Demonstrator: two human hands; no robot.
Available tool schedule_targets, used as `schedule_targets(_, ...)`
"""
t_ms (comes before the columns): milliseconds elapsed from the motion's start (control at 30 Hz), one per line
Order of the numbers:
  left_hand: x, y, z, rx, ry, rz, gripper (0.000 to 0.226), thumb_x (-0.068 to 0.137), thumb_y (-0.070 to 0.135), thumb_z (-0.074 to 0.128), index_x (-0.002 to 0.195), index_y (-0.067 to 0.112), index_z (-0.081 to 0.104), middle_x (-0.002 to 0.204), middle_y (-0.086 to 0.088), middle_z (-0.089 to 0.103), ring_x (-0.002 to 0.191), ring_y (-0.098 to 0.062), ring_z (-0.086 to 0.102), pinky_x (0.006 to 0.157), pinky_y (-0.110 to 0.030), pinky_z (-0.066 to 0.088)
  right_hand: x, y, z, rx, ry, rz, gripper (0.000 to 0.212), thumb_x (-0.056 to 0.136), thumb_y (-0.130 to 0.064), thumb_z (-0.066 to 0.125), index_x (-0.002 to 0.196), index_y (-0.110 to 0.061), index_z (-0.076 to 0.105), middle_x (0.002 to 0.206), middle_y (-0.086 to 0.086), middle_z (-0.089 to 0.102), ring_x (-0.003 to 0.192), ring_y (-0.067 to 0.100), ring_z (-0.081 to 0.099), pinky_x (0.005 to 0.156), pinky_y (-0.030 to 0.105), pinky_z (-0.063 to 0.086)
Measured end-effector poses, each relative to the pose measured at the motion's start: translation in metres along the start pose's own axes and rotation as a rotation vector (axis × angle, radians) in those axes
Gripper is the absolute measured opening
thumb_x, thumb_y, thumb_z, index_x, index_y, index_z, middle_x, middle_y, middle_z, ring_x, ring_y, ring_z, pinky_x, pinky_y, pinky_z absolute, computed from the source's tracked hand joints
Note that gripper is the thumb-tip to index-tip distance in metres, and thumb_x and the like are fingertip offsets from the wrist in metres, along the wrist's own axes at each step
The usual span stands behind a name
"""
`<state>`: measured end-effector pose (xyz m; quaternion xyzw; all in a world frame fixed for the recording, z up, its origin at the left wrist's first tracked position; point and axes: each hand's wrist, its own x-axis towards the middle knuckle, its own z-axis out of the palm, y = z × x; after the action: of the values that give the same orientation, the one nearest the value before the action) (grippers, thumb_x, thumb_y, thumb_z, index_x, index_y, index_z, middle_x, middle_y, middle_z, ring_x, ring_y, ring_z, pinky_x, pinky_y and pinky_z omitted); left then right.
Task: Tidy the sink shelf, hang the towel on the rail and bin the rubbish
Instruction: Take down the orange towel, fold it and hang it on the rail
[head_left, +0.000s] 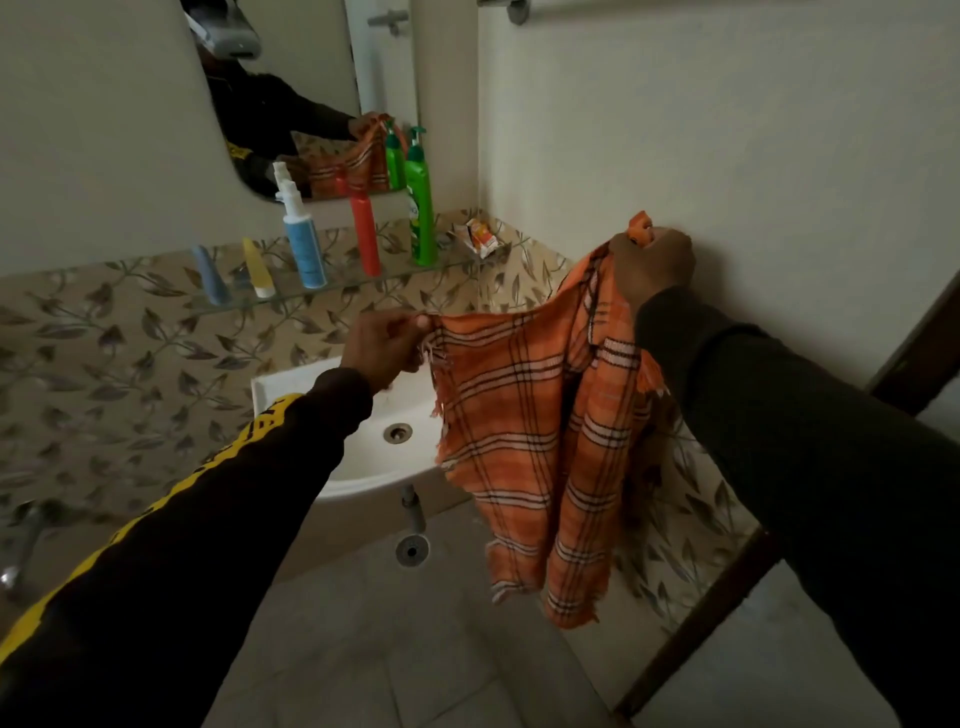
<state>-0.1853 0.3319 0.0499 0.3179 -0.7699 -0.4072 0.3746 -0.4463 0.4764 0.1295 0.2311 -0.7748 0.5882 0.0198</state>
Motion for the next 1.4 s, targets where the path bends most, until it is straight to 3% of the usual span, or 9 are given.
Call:
schedule_targets(100, -0.002, 0.006, -0.001, -0.265, -0.287, -0.243, 0.016, 0.096, 0.022, 0.059, 0.088, 0.016, 0.071, 0.062, 0.001, 0.06, 0.051, -0.008, 0.054, 0.05, -0.02, 0.051, -0.001, -0.002, 0.004, -0.049, -0.086, 0.009, 0.031, 0.084, -0.023, 0.065, 0.058, -0.018, 0.05, 0.064, -0.002, 0.055, 0.067, 0.019, 0.056, 0.057, 0.024, 0.044)
schedule_targets(200, -0.002, 0.007, -0.003, -0.558, -0.573, -0.411, 0.017, 0.097, 0.022, 0.052, 0.098, 0.013, 0.066, 0.076, 0.0, 0.065, 0.062, -0.01, 0.059, 0.058, -0.022, 0.054, -0.001, 0.002, 0.008, -0.086, -0.144, -0.003, 0.029, 0.081, -0.022, 0.068, 0.058, -0.018, 0.051, 0.061, -0.002, 0.053, 0.07, 0.024, 0.059, 0.061, 0.029, 0.045)
schedule_targets(300, 0.002, 0.014, 0.0, -0.703, -0.681, -0.384, 0.017, 0.092, 0.025, 0.056, 0.093, 0.015, 0.069, 0.085, -0.004, 0.068, 0.074, -0.015, 0.066, 0.068, -0.027, 0.057, -0.001, 0.0, 0.01, -0.176, -0.243, -0.047, 0.026, 0.079, -0.029, 0.08, 0.095, -0.01, 0.073, 0.103, 0.012, 0.072, 0.106, 0.029, 0.067, 0.092, 0.034, 0.054)
schedule_targets(367, 0.006, 0.021, 0.006, -0.731, -0.684, -0.347, 0.016, 0.092, 0.027, 0.057, 0.095, 0.015, 0.067, 0.091, -0.006, 0.066, 0.081, -0.018, 0.064, 0.074, -0.029, 0.056, -0.002, -0.006, 0.01, -0.15, -0.209, -0.055, 0.05, 0.077, -0.031, 0.084, 0.118, -0.007, 0.069, 0.126, 0.01, 0.068, 0.119, 0.025, 0.063, 0.102, 0.03, 0.05)
schedule_targets(667, 0.019, 0.04, 0.032, -0.74, -0.421, -0.31, 0.023, 0.099, 0.025, 0.052, 0.085, 0.011, 0.066, 0.077, -0.005, 0.067, 0.068, -0.016, 0.064, 0.067, -0.029, 0.058, -0.004, -0.004, 0.009, -0.126, -0.168, -0.104, 0.036, 0.068, -0.038, 0.091, 0.089, -0.012, 0.077, 0.093, 0.003, 0.077, 0.086, 0.014, 0.071, 0.086, 0.028, 0.058)
schedule_targets(967, 0.02, 0.048, 0.033, -0.839, -0.324, -0.434, 0.023, 0.099, 0.021, 0.051, 0.083, 0.008, 0.061, 0.066, -0.004, 0.063, 0.055, -0.015, 0.06, 0.057, -0.025, 0.055, -0.008, -0.004, 0.015, -0.209, -0.45, -0.048, 0.019, 0.062, -0.006, 0.074, 0.08, 0.001, 0.075, 0.088, 0.012, 0.075, 0.082, 0.023, 0.068, 0.081, 0.04, 0.061)
schedule_targets(1100, 0.016, 0.047, 0.036, -0.751, -0.331, -0.422, 0.023, 0.1, 0.02, 0.05, 0.083, 0.008, 0.058, 0.063, -0.006, 0.061, 0.051, -0.015, 0.059, 0.053, -0.025, 0.053, -0.013, -0.007, 0.024, -0.255, -0.711, -0.067, 0.025, 0.082, -0.004, 0.067, 0.105, 0.004, 0.072, 0.088, 0.008, 0.07, 0.081, 0.019, 0.063, 0.075, 0.034, 0.056)
schedule_targets(1167, 0.014, 0.048, 0.039, -0.698, -0.369, -0.408, 0.02, 0.101, 0.019, 0.049, 0.086, 0.008, 0.056, 0.067, -0.008, 0.058, 0.051, -0.015, 0.059, 0.052, -0.025, 0.054, -0.018, -0.01, 0.027, -0.218, -0.836, -0.097, 0.017, 0.082, 0.002, 0.066, 0.098, 0.0, 0.07, 0.089, 0.007, 0.069, 0.085, 0.021, 0.065, 0.08, 0.038, 0.058)
schedule_targets(1400, 0.008, 0.051, 0.051, -0.677, -0.552, -0.325, 0.02, 0.104, 0.014, 0.041, 0.09, 0.011, 0.055, 0.084, -0.009, 0.06, 0.072, -0.017, 0.058, 0.07, -0.028, 0.053, -0.031, -0.024, 0.038, -0.115, -1.012, -0.163, 0.032, 0.075, 0.015, 0.068, 0.089, -0.012, 0.056, 0.082, 0.006, 0.061, 0.075, 0.019, 0.059, 0.069, 0.035, 0.052)
